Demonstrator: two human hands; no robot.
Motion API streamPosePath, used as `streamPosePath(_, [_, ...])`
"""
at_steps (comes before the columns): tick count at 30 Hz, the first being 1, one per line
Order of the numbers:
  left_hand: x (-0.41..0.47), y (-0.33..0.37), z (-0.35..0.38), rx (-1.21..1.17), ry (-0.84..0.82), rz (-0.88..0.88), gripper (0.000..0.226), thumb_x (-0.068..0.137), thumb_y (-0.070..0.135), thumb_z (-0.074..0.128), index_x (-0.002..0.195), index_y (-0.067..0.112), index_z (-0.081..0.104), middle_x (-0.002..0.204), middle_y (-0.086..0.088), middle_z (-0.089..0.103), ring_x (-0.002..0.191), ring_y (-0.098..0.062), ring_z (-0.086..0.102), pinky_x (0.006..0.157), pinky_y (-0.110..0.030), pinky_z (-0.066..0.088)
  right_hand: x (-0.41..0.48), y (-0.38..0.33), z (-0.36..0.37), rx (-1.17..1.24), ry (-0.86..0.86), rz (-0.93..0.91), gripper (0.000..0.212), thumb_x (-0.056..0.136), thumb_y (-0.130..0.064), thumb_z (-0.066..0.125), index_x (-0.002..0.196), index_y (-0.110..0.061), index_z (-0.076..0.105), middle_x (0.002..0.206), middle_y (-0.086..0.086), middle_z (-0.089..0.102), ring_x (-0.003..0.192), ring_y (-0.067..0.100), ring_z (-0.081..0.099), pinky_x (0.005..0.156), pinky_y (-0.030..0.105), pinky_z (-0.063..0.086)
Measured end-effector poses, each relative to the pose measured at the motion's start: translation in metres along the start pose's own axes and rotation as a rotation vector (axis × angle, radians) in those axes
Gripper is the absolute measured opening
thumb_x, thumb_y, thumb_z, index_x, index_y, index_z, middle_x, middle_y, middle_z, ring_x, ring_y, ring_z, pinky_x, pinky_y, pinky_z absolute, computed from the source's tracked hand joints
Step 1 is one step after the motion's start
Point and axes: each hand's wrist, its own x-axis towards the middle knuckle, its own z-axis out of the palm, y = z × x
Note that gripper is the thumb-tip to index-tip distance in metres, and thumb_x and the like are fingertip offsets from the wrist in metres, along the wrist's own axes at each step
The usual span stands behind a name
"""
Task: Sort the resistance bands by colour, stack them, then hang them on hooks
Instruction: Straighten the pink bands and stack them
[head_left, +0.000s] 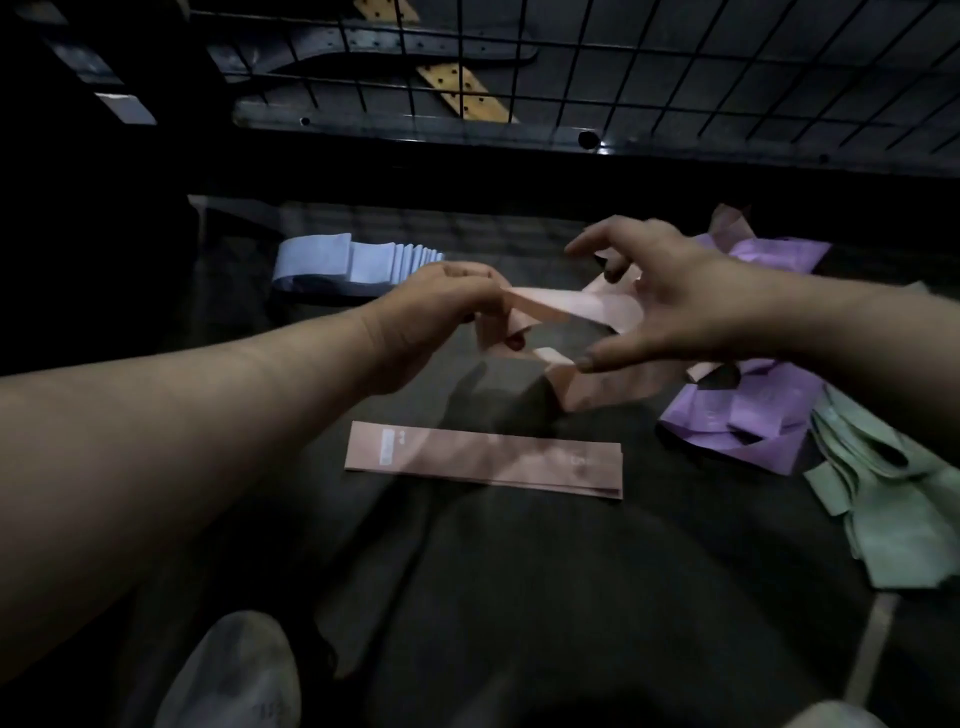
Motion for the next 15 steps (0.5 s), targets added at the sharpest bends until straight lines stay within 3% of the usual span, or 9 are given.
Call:
streamPosePath(2, [0.0, 0.001, 0.0, -0.062, -0.004, -0.014, 0.016, 0.076, 0.015, 0.055, 0.076, 0.001, 0.063, 0.072, -0.015, 0.066, 0.08, -0.032, 0.064, 0.071, -0.034, 0.05, 0.0, 0.004, 0.005, -0.2, 0.063, -0.099, 0.076, 0.069, -0.041, 0.079, 0.133, -0.041, 0.039, 0.122, -0.007, 0.037, 0.094, 0.007, 0.051, 0.08, 0.029, 0.049])
streamPosePath(5, [-0.001, 0.001, 0.0, -0.105, 0.002, -0.037, 0.027, 0.083, 0.015, 0.058, 0.097, -0.008, 0.062, 0.081, -0.025, 0.062, 0.075, -0.03, 0.066, 0.065, -0.028, 0.055, 0.003, 0.008, 0.012, -0.06, 0.144, -0.173, 0.038, 0.081, -0.028, 0.065, 0.117, -0.03, 0.054, 0.111, -0.005, 0.048, 0.088, 0.007, 0.053, 0.079, 0.033, 0.049])
streamPosePath(8, [-0.004, 0.0, -0.004, -0.108, 0.015, -0.038, 0.027, 0.084, 0.02, 0.059, 0.09, -0.006, 0.061, 0.081, -0.022, 0.058, 0.069, -0.023, 0.062, 0.062, -0.027, 0.054, 0.009, 0.014, 0.012, -0.024, 0.135, -0.061, 0.016, 0.088, -0.013, 0.062, 0.102, -0.02, 0.068, 0.111, -0.002, 0.057, 0.1, 0.014, 0.056, 0.085, 0.028, 0.044])
streamPosePath(11, [-0.005, -0.005, -0.01, -0.053, 0.027, -0.045, 0.016, 0.083, 0.024, 0.056, 0.076, 0.011, 0.061, 0.074, -0.004, 0.06, 0.072, -0.018, 0.059, 0.071, -0.031, 0.047, 0.012, 0.011, 0.008, 0.324, 0.056, 0.065, 0.016, 0.088, -0.001, 0.059, 0.09, -0.01, 0.073, 0.095, 0.01, 0.071, 0.086, 0.017, 0.062, 0.083, 0.041, 0.05])
streamPosePath(13, [-0.005, -0.008, -0.012, -0.036, 0.039, -0.052, 0.014, 0.078, 0.026, 0.056, 0.073, 0.015, 0.061, 0.074, -0.001, 0.061, 0.076, -0.018, 0.057, 0.075, -0.032, 0.043, 0.011, 0.005, 0.007, 0.649, 0.017, 0.094, 0.026, 0.087, 0.006, 0.053, 0.074, -0.008, 0.071, 0.074, 0.009, 0.067, 0.07, 0.016, 0.058, 0.069, 0.033, 0.048])
streamPosePath(15, [-0.005, -0.008, -0.012, -0.025, 0.046, -0.059, 0.013, 0.074, 0.026, 0.055, 0.07, 0.016, 0.063, 0.074, 0.0, 0.062, 0.077, -0.017, 0.057, 0.078, -0.034, 0.042, 0.009, 0.002, 0.006, 0.863, -0.025, 0.066, 0.033, 0.082, 0.006, 0.048, 0.062, -0.012, 0.067, 0.066, 0.007, 0.062, 0.066, 0.016, 0.058, 0.066, 0.026, 0.049])
